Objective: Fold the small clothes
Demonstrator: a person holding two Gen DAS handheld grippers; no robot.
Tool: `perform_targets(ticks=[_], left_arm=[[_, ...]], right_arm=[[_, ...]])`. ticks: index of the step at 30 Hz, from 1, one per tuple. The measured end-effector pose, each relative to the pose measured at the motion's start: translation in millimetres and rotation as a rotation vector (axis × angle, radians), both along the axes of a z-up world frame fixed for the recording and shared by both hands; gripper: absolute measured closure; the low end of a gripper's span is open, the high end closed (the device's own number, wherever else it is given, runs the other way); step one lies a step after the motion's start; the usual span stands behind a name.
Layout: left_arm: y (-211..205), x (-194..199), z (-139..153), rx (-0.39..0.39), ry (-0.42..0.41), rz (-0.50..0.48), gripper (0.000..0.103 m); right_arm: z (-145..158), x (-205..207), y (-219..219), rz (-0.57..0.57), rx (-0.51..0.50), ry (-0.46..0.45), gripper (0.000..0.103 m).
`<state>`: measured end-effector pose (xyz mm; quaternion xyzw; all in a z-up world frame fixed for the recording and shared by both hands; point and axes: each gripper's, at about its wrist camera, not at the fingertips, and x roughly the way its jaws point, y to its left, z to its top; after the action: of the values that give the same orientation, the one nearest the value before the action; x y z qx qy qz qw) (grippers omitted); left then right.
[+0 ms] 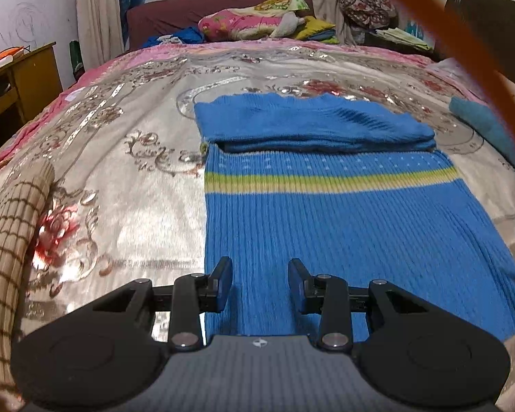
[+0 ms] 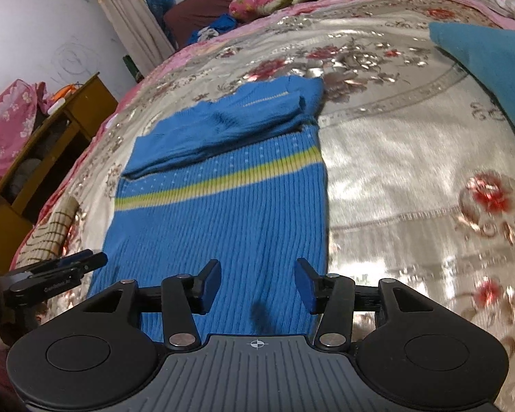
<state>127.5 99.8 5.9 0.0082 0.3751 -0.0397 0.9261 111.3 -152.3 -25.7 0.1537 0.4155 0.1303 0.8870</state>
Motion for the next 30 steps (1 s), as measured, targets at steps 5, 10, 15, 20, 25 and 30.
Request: perform_targets(ticks=[5, 10, 15, 20, 25, 30], left_arm=[[1.3, -9.9, -6.9, 0.018, 0.023, -0.004, 0.061], [5.6, -19.6, -13.8, 0.026, 0.047, -0.003, 0.061], [13.4, -32.4, -17.7, 0.024, 0.061, 0.0, 0.055], [23.6, -42.0, -19.0, -0.015, 0.083, 0.006, 0.054], [29.0, -48.9, -18.6, -0.035, 0.104, 0.007, 0.054], [29.2, -54.0, -18.6, -0.055, 0.117, -0.018, 0.055]], right_arm=[[-5.9, -7.7, -2.0, -0.009, 0.005, 0.014, 0.055], [-10.2, -12.9, -4.8, -0.013, 0.004, 0.026, 0.054], [-15.3, -17.9, -7.2, -0.017, 0.004, 0.037, 0.052], [-25.0, -20.6, -10.6, -0.024, 0.013, 0.063, 0.051], [-32.3, -24.0, -13.1, -0.016, 0.023, 0.08, 0.051], [-34.6, -29.4, -14.4, -0.001, 0.031, 0.079, 0.05]])
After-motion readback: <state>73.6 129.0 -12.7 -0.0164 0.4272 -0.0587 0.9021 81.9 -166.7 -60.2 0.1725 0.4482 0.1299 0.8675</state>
